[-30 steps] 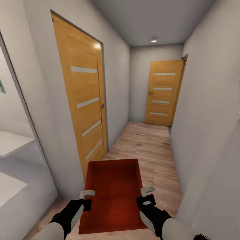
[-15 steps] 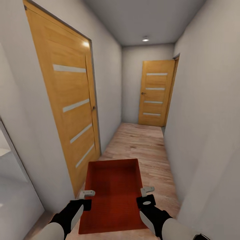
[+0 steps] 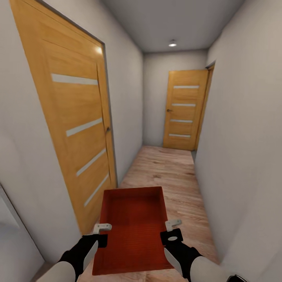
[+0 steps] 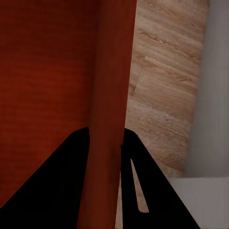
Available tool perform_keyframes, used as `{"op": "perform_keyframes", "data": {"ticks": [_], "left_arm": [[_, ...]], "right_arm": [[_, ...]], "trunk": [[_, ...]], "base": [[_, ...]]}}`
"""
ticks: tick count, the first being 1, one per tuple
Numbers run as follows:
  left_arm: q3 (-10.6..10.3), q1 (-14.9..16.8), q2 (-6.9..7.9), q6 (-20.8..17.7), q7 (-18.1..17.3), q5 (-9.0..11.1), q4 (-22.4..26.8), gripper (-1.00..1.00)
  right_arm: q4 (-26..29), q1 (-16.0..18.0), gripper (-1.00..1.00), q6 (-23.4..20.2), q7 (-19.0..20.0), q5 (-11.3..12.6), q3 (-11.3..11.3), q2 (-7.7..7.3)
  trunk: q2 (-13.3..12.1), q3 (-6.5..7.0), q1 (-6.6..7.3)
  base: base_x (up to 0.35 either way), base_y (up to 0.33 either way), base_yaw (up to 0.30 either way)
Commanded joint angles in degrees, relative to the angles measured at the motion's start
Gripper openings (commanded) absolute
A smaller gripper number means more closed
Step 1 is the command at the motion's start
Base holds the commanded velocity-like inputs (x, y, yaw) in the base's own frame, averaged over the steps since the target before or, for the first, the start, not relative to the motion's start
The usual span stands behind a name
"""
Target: Move the two storage containers from the living room to the garage. In the garage, place one container on the floor and stack the other container on top of it (either order is fine).
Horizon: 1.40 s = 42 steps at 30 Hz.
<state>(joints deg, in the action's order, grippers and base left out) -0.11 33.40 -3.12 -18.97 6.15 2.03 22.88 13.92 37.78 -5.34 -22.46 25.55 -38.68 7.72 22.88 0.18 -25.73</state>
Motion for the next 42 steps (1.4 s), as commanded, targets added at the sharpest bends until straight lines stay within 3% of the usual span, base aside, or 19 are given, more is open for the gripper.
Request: {"op": "perform_keyframes", "data": {"ticks": [1,23,42], "left_arm": [[0.55,0.00,-0.05,-0.35,0.36,-0.63,0.15,-1.00],[0.55,-0.01,-0.05,-0.34,0.36,-0.64,0.19,-1.00],[0.55,0.00,-0.05,-0.32,0.36,-0.67,0.23,-1.00]], "right_arm": [[1.01,0.01,-1.00,-0.38,0.74,0.55,0.10,0.11],[0.99,0.01,-1.00,-0.38,0.75,0.55,0.10,0.11],[1.00,0.01,-1.00,-0.38,0.75,0.55,0.03,0.11]], "trunk": [[0.04,-0.02,-0.05],[0.04,-0.02,-0.05],[0.04,-0.45,-0.05]], "base": [[0.322,0.000,0.000],[0.322,0.000,-0.005],[0.322,0.000,-0.234]]}}
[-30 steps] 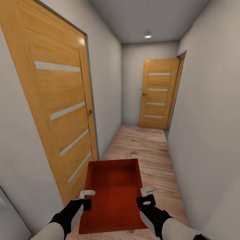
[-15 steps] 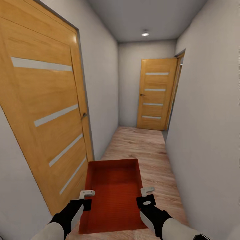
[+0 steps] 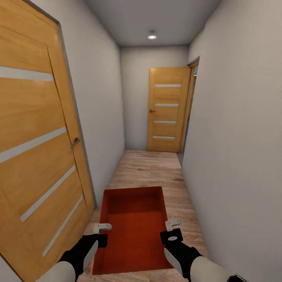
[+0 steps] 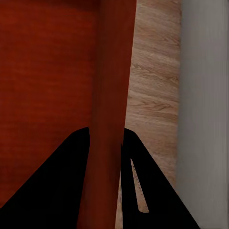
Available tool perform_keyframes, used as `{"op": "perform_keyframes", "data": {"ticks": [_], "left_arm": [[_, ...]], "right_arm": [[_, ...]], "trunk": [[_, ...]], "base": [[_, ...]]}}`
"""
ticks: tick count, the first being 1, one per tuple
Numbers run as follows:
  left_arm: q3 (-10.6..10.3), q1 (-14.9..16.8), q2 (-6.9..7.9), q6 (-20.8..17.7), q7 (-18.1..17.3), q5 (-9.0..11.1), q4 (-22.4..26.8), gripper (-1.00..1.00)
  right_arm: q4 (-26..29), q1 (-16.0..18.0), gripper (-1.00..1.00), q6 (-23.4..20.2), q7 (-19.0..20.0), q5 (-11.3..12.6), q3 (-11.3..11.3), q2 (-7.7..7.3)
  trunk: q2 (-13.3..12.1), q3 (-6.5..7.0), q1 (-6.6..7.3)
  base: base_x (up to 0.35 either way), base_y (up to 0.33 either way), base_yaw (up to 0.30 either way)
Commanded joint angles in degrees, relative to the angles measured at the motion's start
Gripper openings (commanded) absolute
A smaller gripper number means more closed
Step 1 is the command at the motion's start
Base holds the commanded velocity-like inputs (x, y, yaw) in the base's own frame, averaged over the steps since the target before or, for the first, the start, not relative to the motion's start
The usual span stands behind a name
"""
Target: Move the two storage containers from the living room to the garage. In the garage, place one container on the floor and stack the other container on top of it (either order is fine).
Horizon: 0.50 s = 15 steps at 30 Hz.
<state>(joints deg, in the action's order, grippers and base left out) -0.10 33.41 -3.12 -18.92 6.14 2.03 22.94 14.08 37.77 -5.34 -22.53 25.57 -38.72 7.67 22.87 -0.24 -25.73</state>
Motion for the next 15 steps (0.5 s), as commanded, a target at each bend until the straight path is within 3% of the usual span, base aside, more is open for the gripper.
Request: {"op": "perform_keyframes", "data": {"ticks": [1,15], "left_arm": [[0.54,-0.01,-0.04,-0.40,0.36,-0.67,0.17,-1.00],[0.54,-0.04,-0.04,-0.42,0.36,-0.69,0.14,-1.00]], "right_arm": [[0.86,0.02,-1.00,-0.37,0.82,0.53,0.08,0.15],[0.84,0.02,-1.00,-0.37,0.82,0.53,0.08,0.15]], "trunk": [[0.05,-0.03,-0.05],[0.05,-0.04,-0.05]], "base": [[0.322,0.000,-0.077],[0.322,0.000,-0.006]]}}
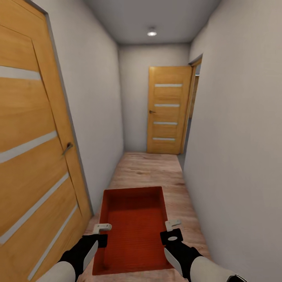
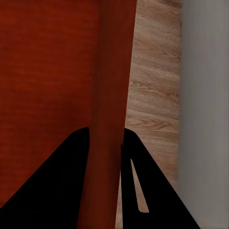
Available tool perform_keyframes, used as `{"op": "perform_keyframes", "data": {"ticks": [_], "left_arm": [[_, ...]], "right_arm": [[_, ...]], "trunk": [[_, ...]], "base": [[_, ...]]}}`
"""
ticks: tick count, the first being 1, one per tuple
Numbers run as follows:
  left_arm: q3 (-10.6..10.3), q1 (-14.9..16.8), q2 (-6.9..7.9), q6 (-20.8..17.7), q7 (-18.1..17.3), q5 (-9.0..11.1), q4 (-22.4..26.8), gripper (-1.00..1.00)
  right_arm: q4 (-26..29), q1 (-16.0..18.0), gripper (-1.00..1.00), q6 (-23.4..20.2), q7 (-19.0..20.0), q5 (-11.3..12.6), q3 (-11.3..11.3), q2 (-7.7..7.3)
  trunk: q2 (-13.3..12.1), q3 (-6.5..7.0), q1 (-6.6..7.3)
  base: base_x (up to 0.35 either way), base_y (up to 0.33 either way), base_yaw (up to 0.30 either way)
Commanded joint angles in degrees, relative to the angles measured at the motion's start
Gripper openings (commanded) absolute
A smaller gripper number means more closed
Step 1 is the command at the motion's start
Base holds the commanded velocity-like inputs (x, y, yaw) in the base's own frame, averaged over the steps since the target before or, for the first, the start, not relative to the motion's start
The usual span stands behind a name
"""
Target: Move the two storage containers from the living room to the garage. In the garage, place one container on the floor and stack the other container on top of it (either order is fine).
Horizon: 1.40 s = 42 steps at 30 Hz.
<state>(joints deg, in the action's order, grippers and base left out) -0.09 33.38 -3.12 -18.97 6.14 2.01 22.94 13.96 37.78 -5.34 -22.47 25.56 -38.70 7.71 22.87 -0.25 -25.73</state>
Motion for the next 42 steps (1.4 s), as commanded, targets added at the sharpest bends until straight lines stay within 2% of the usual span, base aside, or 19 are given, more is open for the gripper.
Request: {"op": "perform_keyframes", "data": {"ticks": [1,42], "left_arm": [[0.53,-0.01,-0.05,-0.36,0.36,-0.65,0.14,-1.00],[0.53,0.02,-0.03,-0.36,0.36,-0.67,0.15,-1.00]], "right_arm": [[0.96,0.02,-1.00,-0.38,0.76,0.55,0.05,0.12],[0.95,0.02,-1.00,-0.38,0.76,0.55,0.03,0.12]], "trunk": [[0.04,-0.03,-0.05],[0.04,-0.03,-0.05]], "base": [[0.322,0.000,0.000],[0.322,0.000,0.000]]}}
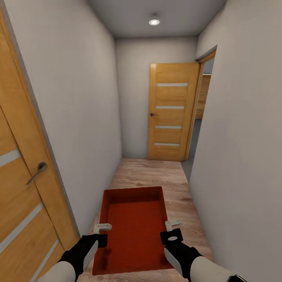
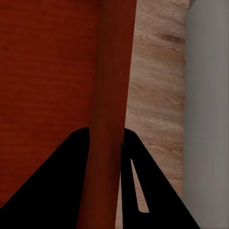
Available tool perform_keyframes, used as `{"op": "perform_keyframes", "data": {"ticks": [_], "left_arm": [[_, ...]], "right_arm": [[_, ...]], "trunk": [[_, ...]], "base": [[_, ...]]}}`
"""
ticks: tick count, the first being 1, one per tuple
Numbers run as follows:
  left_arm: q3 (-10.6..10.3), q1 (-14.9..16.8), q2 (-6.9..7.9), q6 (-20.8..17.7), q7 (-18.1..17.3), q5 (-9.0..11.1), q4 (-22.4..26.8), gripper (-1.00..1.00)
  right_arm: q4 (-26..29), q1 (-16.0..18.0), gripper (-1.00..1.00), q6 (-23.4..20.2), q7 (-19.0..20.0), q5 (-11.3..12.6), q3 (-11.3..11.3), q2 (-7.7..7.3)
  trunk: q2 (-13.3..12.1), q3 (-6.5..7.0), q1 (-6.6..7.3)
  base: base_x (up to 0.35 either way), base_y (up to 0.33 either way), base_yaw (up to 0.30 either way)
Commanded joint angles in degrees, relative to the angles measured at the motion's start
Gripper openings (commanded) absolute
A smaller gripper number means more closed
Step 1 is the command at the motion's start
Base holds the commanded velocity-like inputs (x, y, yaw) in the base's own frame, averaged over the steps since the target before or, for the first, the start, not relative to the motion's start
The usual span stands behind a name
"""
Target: Move the two storage containers from the living room to the garage. In the garage, place one container on the floor and stack the other container on top of it (either order is fine).
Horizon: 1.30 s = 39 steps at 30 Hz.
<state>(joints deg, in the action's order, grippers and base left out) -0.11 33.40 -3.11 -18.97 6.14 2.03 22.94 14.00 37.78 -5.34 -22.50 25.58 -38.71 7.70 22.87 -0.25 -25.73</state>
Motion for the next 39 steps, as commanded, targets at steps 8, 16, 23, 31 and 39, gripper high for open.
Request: {"op": "perform_keyframes", "data": {"ticks": [8,16,23,31,39], "left_arm": [[0.55,-0.02,-0.03,-0.37,0.37,-0.71,0.13,-1.00],[0.55,-0.01,-0.04,-0.37,0.37,-0.70,0.11,-1.00],[0.55,0.00,-0.05,-0.37,0.37,-0.69,0.12,-1.00],[0.55,-0.03,-0.06,-0.37,0.37,-0.69,0.12,-1.00],[0.55,-0.01,-0.05,-0.37,0.37,-0.68,0.11,-1.00]], "right_arm": [[0.91,0.02,-1.00,-0.38,0.79,0.53,0.05,0.12],[0.90,0.02,-1.00,-0.38,0.79,0.53,0.06,0.12],[0.91,0.02,-1.00,-0.38,0.79,0.53,0.06,0.12],[0.90,0.02,-1.00,-0.38,0.78,0.53,0.04,0.12],[0.93,0.02,-1.00,-0.38,0.79,0.53,0.04,0.12]], "trunk": [[0.04,-0.03,-0.05],[0.04,-0.03,-0.05],[0.04,-0.03,-0.05],[0.04,-0.03,-0.05],[0.04,-0.03,-0.05]], "base": [[0.322,0.000,0.000],[0.322,0.000,0.000],[0.322,0.000,-0.007],[0.323,0.000,-0.185],[0.323,0.000,-0.055]]}}
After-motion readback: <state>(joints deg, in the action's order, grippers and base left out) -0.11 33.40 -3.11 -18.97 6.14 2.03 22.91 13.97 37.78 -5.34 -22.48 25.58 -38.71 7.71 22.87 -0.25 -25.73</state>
